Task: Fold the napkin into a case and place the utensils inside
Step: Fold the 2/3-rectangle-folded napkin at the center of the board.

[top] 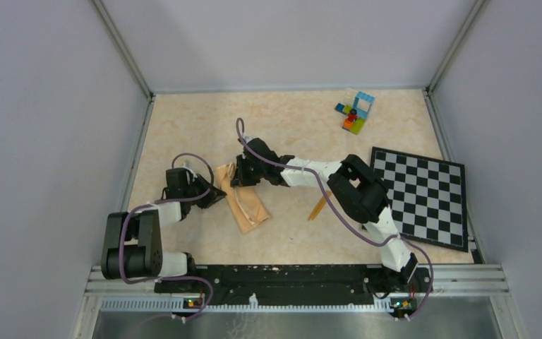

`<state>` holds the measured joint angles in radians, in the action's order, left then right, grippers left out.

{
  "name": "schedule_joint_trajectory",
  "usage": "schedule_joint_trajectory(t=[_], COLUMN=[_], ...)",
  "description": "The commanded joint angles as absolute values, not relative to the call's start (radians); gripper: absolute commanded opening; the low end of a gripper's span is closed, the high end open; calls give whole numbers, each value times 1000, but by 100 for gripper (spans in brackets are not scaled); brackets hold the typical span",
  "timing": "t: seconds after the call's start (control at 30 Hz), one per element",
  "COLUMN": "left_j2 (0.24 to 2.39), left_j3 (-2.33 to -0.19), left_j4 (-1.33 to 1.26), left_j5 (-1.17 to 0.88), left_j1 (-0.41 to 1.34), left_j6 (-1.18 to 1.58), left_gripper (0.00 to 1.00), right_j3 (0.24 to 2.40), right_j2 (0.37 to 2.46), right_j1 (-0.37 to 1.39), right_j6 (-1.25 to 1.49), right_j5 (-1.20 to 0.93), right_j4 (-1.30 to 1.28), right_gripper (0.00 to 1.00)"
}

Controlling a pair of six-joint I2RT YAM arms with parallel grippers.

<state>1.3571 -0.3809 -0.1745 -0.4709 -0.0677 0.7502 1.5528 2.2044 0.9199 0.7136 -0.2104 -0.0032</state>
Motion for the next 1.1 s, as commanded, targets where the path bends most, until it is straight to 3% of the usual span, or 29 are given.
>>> schedule_joint_trajectory(t=[0.0, 0.57, 1.07], left_j2=[1388, 1350, 1341], left_j3=[-363, -342, -338], left_j4=[-257, -251, -248], left_j5=[-477, -462, -467], left_j1=[-64, -65, -64], left_j6=[732, 741, 721], left_gripper=[13, 6, 8], right_j3=[1581, 1607, 1569], right_j2=[2193, 2280, 2304], right_j1=[934, 952, 952], right_j6=[758, 845, 927], right_j5=[-246, -258, -250], right_j4=[60, 115, 168], right_gripper=[0, 0, 0])
